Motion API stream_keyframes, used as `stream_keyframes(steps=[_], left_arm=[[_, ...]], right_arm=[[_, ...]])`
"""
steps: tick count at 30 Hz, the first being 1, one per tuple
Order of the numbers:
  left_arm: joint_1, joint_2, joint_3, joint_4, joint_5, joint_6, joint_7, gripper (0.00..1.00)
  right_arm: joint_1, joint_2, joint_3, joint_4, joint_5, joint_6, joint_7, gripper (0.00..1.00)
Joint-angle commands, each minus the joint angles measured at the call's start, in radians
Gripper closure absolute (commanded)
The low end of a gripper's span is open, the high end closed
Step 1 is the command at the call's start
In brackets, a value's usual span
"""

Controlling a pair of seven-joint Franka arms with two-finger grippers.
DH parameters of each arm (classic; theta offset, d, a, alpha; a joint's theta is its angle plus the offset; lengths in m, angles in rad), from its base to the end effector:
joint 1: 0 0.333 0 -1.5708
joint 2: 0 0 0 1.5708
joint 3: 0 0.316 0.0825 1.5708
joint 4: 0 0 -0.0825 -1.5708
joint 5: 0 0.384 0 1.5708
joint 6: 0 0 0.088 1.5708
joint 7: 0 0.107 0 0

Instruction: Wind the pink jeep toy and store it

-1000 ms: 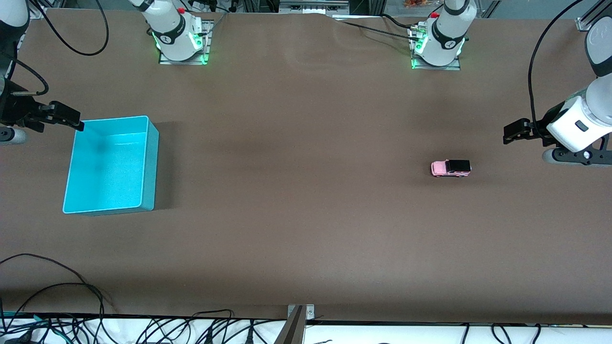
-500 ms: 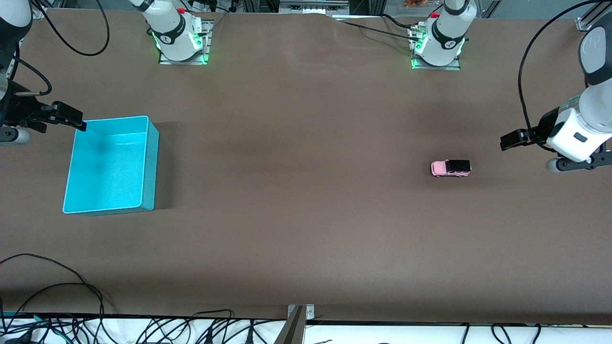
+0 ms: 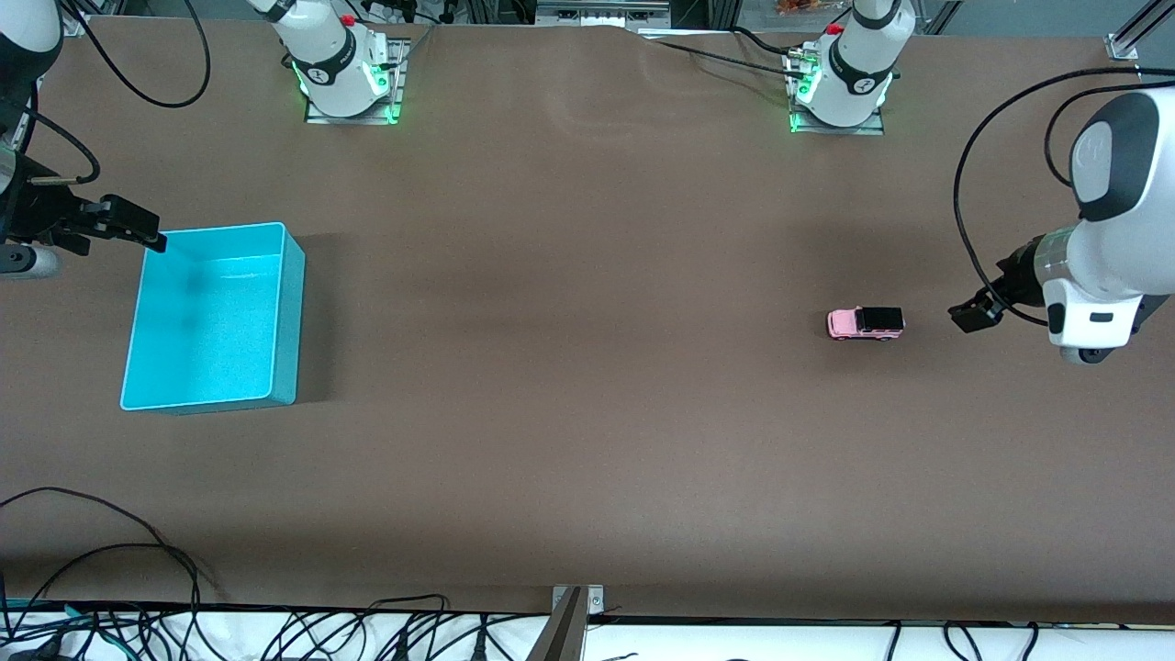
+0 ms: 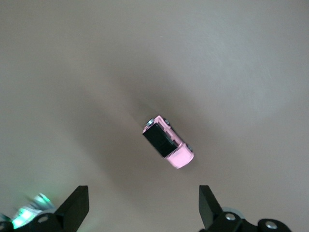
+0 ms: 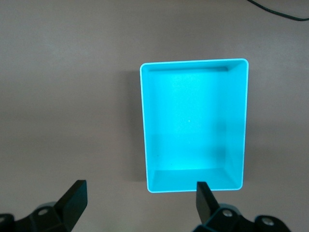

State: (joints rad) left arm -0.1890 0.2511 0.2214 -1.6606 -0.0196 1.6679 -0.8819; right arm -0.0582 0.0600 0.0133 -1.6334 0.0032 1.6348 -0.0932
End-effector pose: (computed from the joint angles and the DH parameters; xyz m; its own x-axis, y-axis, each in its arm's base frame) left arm 0.6068 0.0075 0.4462 0.5926 0.7963 -0.1217 0.7701 -0.6043 -0.2045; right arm 0.5735 -0.0256 0.5664 0.9972 0.0482 -0.0579 0.0477 -0.9988 -0.0094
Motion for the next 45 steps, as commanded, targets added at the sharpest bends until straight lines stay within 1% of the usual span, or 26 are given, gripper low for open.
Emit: stream_keyframes(steps=[1,10,12,16,20,23,31,38,41,45], left_arm=[[0.040,-0.003,-0.004,-0.100,-0.068,0.122,-0.227,0.00],[0.039,-0.019,-0.008,-0.310,-0.068,0.363,-0.469,0.00],[0.031,-0.024,-0.010,-0.373,-0.068,0.423,-0.512,0.00],[0.028,-0.023,-0.027,-0.464,-0.068,0.548,-0.618,0.00],[0.026,-0.018,-0.050,-0.548,-0.066,0.674,-0.658,0.00],[0.026,-0.009,-0.053,-0.593,-0.068,0.751,-0.658,0.00],[0.026,0.062,-0.063,-0.605,-0.071,0.860,-0.704,0.00],[0.026,0.092,-0.077,-0.604,-0.071,0.898,-0.732,0.01],[0.026,0.100,-0.082,-0.604,-0.071,0.898,-0.732,0.08],[0.026,0.114,-0.093,-0.604,-0.071,0.905,-0.732,0.23]], right_arm=[[0.000,0.004,0.002,0.014,0.009,-0.009,-0.008,0.00],[0.000,0.004,0.002,0.014,0.009,-0.009,-0.008,0.00],[0.000,0.004,0.002,0.015,0.009,-0.009,-0.006,0.00],[0.000,0.004,0.002,0.015,0.009,-0.009,-0.008,0.00],[0.000,0.004,0.002,0.015,0.009,-0.009,-0.006,0.00],[0.000,0.004,0.002,0.015,0.009,-0.009,-0.008,0.00],[0.000,0.004,0.002,0.014,0.009,-0.009,-0.006,0.00],[0.000,0.004,0.002,0.015,0.009,-0.009,-0.008,0.00],[0.000,0.004,0.002,0.015,0.009,-0.009,-0.008,0.00],[0.000,0.004,0.002,0.014,0.011,-0.009,-0.008,0.00]])
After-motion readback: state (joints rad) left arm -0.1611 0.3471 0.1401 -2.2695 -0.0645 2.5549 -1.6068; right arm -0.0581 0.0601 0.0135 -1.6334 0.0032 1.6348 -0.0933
